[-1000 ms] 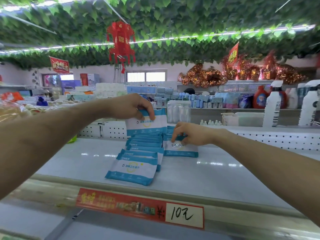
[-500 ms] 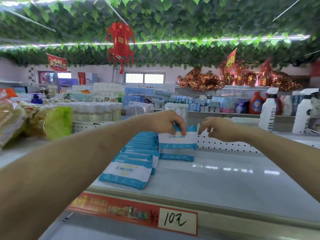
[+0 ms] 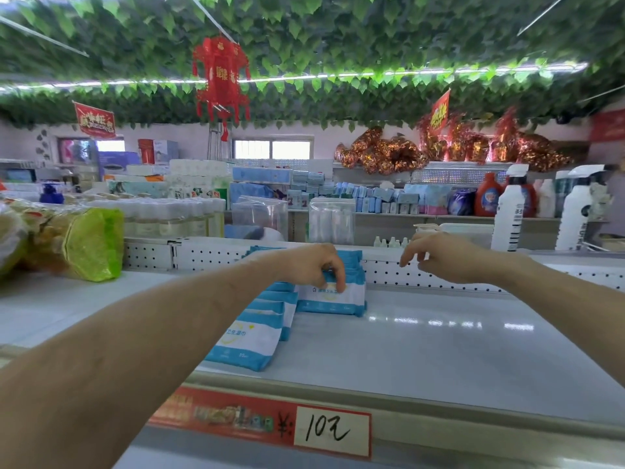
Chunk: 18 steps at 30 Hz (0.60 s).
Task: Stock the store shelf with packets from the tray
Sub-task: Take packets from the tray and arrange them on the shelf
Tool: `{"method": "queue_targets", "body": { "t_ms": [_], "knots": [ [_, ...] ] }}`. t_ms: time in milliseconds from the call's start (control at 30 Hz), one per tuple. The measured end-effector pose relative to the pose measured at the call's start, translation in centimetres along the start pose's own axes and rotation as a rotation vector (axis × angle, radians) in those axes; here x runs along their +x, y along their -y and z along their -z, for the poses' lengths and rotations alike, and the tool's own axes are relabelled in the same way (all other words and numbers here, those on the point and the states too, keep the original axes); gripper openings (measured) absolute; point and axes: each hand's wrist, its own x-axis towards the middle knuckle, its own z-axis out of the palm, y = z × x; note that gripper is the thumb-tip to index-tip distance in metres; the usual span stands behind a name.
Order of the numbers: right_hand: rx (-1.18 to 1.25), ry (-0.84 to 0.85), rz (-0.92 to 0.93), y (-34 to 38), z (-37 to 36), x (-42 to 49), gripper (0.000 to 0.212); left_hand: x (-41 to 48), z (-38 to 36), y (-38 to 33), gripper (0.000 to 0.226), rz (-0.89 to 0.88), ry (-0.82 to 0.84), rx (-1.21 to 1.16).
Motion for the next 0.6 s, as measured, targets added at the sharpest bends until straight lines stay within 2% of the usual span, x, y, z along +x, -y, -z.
{"method": "queue_targets", "body": {
  "t_ms": [167, 233, 333, 500, 600],
  "knots": [
    [0.008, 0.008, 0.046, 3.2, 0.8, 1.3, 0.040, -1.6, 0.8, 0.0, 0.030, 0.013, -0.093, 0.022],
    [0.009, -0.004, 0.084, 5.3, 1.3, 2.3, 0.038, -3.6, 2.0, 0.7, 0.030, 0.037, -0.178, -0.013],
    [0.042, -0.010, 0.179, 9.7, 1.6, 4.0, 0.037, -8.1, 4.1, 2.1, 0.028, 0.105, -0.220, -0.016],
    [0.126, 0.000, 0.401, 20.2, 0.3, 7.8, 0.030, -19.1, 7.2, 5.6, 0.028, 0.343, -0.316, -0.063],
    [0.158, 0.035, 0.562, 27.9, -0.8, 10.0, 0.028, -27.4, 8.0, 7.2, 0.029, 0.493, -0.367, -0.011]
  ]
}}
